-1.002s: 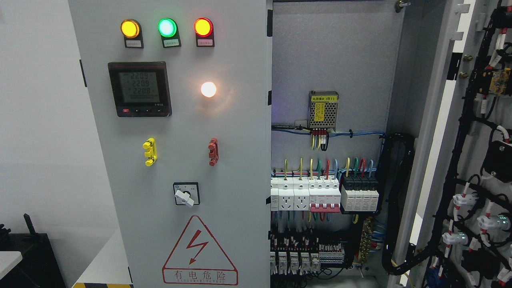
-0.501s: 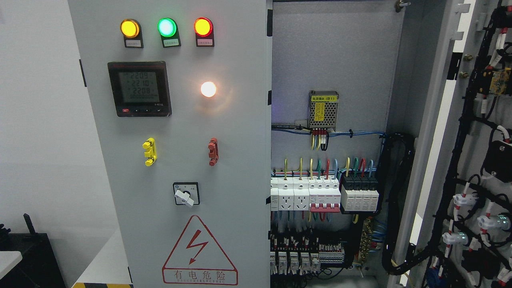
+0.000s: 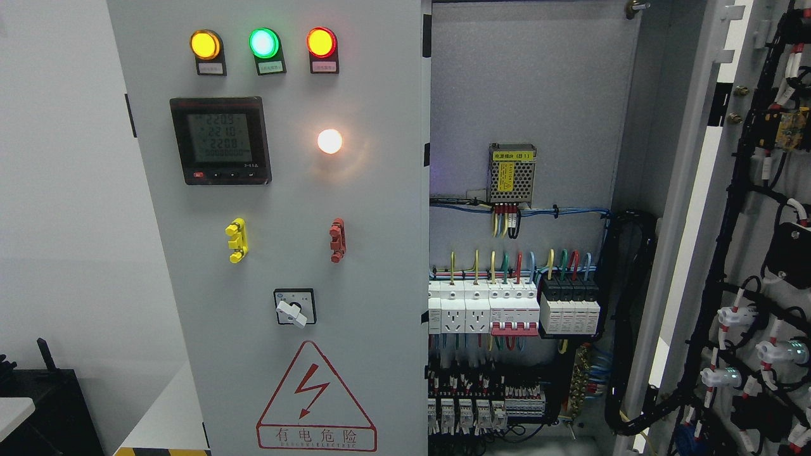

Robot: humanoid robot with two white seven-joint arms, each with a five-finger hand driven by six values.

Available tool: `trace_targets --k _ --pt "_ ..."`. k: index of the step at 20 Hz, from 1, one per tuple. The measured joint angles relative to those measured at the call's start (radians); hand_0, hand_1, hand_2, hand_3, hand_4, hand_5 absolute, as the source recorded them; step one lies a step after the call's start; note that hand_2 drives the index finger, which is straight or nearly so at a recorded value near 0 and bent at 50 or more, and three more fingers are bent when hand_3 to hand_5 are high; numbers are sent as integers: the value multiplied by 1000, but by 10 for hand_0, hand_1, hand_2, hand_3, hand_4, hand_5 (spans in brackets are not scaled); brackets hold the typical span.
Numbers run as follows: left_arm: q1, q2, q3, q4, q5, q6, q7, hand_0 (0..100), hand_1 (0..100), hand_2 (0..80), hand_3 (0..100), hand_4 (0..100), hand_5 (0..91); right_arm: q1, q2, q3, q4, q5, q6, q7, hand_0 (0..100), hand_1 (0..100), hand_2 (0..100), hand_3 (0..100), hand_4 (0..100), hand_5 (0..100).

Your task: Open door with both hands

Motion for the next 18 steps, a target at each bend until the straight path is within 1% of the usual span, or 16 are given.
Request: trace_targets --k 3,9,11,14,18 --pt "0 -1 0 0 0 0 -4 0 0 0 0 42 0 -49 0 18 42 -2 0 0 0 0 0 0 0 0" --pt "0 -5 0 0 0 0 -5 0 0 0 0 42 0 -113 0 41 112 -4 -8 3 0 0 0 0 0 0" --pt "0 -5 0 0 0 0 -6 0 0 0 0 42 0 -140 -2 47 131 -6 -12 16 0 0 0 0 0 0" --pt "0 -3 0 0 0 0 -7 0 0 0 0 42 0 -168 -15 54 157 -10 -12 35 0 0 0 0 0 0" --pt "0 -3 0 0 0 -1 -6 0 0 0 0 42 0 -189 -32 60 180 -41 -8 41 0 0 0 0 0 0"
